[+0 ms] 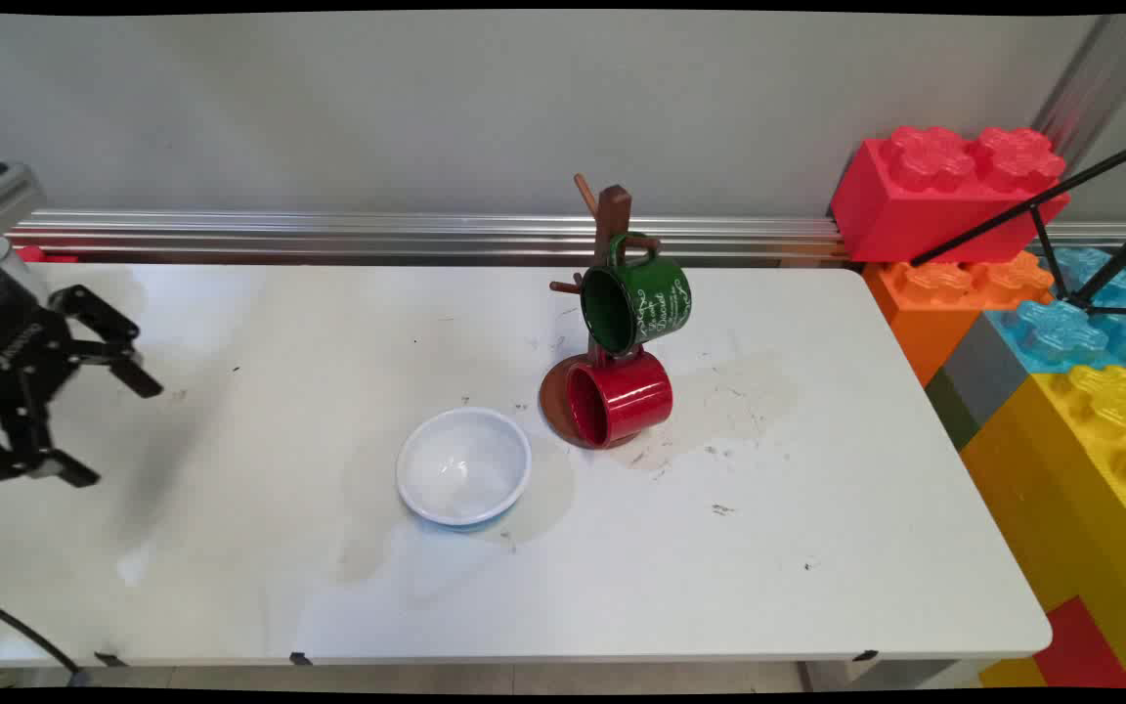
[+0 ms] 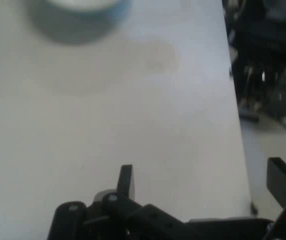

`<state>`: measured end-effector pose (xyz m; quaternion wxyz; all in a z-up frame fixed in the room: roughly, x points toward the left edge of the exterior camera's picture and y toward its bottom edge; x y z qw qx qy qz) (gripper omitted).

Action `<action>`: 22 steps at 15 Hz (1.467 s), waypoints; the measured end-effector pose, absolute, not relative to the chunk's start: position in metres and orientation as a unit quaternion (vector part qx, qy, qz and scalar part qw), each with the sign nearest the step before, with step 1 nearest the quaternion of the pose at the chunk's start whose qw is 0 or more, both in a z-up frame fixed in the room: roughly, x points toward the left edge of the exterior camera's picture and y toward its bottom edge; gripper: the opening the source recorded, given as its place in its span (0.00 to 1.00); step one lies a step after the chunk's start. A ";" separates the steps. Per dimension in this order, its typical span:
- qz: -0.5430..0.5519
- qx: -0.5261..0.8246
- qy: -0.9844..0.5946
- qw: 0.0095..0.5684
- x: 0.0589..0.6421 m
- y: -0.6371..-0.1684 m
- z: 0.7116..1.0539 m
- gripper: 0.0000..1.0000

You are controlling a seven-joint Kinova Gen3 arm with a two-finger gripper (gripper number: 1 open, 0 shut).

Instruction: Pick up the green mug from the rack

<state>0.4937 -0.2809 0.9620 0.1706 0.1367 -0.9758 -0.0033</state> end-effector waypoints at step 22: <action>0.089 0.251 -0.877 0.401 0.337 -0.349 0.946 1.00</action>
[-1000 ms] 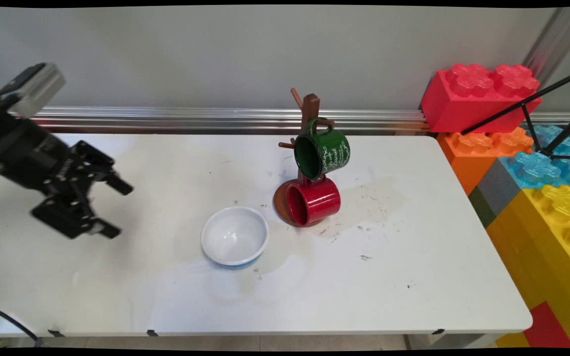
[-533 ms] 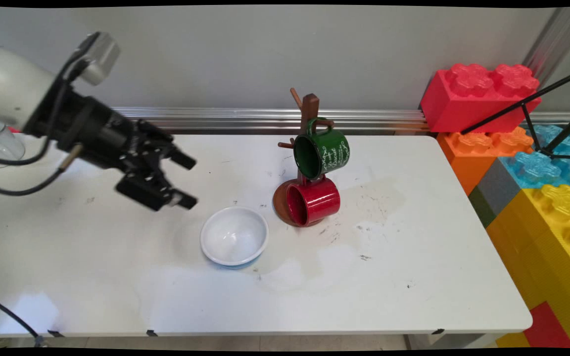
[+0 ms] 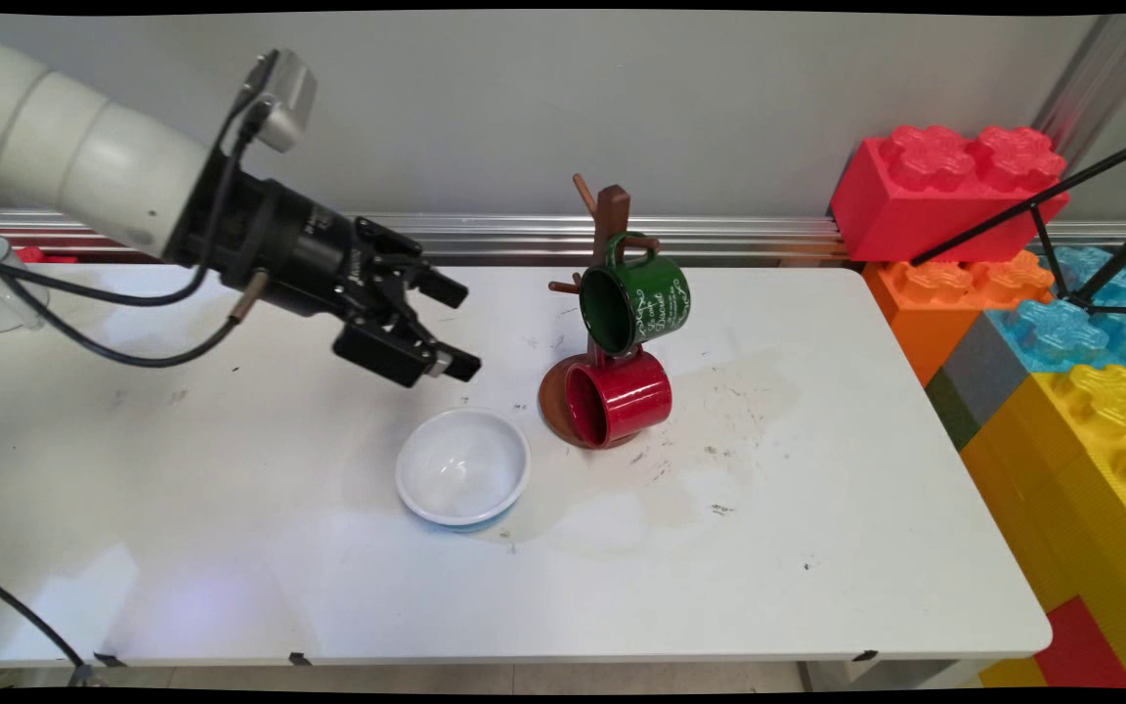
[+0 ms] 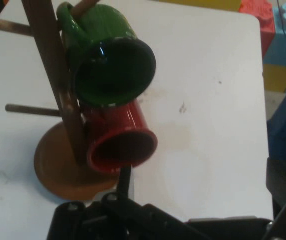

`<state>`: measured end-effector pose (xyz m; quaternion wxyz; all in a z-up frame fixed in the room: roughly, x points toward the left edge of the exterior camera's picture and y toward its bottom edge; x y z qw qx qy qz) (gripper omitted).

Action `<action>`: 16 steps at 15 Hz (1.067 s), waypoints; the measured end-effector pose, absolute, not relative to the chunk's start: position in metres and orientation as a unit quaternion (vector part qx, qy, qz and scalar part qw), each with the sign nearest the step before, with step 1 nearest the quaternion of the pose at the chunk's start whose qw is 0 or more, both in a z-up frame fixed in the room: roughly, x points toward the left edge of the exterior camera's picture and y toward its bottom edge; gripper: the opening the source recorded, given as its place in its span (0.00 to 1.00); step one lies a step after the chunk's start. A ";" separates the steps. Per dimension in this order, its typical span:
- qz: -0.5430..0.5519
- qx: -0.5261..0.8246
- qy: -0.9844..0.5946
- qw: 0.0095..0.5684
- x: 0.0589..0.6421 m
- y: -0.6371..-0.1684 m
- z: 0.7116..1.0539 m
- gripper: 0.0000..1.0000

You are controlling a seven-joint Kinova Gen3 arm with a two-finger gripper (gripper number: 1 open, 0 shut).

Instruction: Pick up the green mug from the rack

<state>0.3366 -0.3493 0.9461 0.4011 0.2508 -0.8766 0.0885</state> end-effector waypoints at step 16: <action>0.066 0.291 -0.838 0.457 0.285 -0.376 0.900 1.00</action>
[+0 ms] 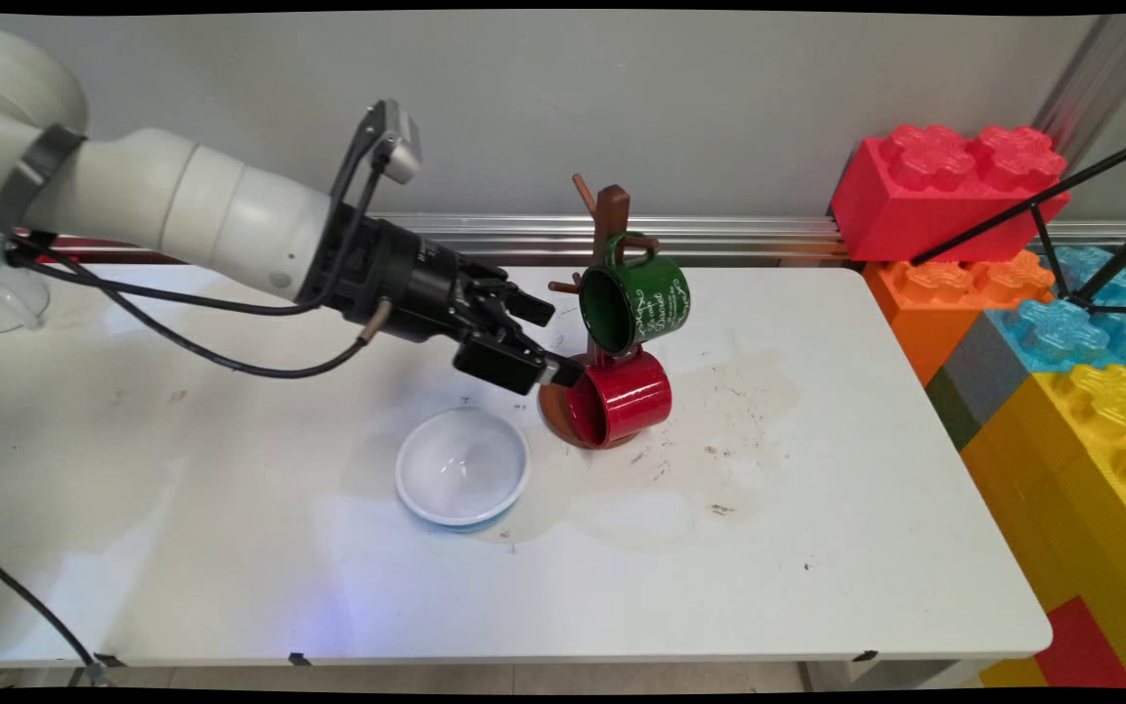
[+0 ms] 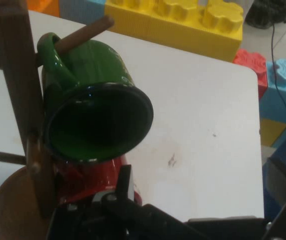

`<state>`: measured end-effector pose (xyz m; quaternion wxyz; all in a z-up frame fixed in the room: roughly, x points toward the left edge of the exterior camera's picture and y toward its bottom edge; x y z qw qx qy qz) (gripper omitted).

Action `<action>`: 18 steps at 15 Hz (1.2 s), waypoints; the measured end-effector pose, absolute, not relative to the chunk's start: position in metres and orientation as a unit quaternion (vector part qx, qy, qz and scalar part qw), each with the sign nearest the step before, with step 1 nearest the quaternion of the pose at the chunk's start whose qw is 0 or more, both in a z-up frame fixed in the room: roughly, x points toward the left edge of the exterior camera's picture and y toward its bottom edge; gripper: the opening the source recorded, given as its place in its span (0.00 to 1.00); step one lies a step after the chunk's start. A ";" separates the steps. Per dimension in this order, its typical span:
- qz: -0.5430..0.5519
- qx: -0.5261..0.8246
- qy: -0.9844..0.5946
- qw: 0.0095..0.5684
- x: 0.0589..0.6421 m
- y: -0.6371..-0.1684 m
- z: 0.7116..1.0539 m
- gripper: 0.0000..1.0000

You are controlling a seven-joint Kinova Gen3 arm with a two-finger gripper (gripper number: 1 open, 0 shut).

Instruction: Pick up the green mug from the rack

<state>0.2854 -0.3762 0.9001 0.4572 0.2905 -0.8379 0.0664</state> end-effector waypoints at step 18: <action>0.039 0.346 -0.822 0.450 0.240 -0.414 0.890 1.00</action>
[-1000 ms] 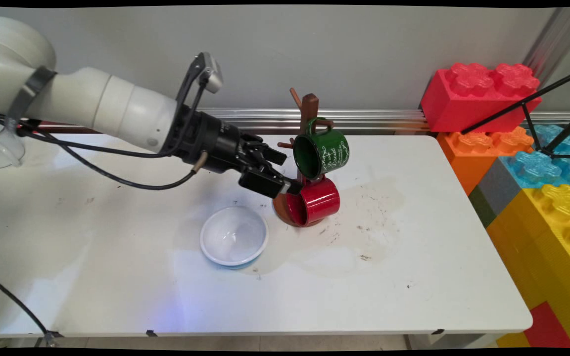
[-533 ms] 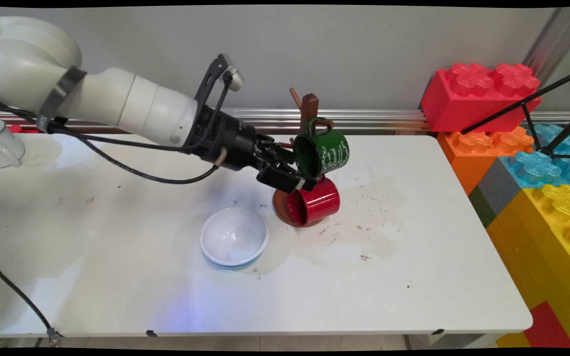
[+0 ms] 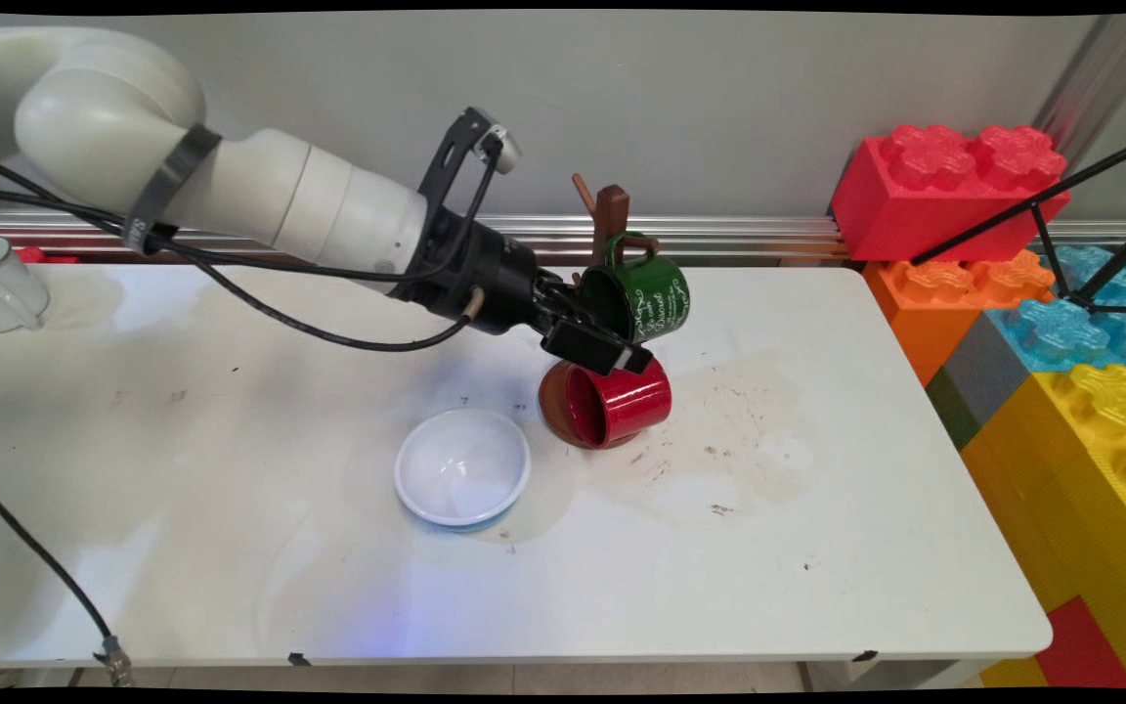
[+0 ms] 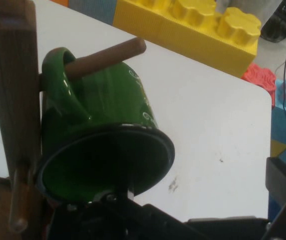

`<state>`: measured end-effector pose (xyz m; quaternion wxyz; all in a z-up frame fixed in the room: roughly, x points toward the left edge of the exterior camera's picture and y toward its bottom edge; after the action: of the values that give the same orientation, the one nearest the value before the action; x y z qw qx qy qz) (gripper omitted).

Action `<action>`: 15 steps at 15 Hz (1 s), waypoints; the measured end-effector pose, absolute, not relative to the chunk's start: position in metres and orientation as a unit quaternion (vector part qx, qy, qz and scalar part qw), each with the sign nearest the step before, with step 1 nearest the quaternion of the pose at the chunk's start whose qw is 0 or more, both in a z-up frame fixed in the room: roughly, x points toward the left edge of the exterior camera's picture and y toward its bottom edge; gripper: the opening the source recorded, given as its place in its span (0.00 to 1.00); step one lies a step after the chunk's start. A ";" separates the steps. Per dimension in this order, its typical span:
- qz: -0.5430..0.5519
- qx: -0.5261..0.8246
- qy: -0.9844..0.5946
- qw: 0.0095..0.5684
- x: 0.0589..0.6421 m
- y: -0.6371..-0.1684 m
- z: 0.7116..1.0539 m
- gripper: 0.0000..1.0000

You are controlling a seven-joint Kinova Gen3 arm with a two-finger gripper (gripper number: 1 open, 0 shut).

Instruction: Pick up the green mug from the rack

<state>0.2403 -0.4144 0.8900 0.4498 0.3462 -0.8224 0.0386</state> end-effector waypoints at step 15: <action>0.017 0.393 -0.799 0.455 0.215 -0.435 0.884 1.00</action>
<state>0.2148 -0.4350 0.8842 0.4550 0.3925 -0.7991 0.0175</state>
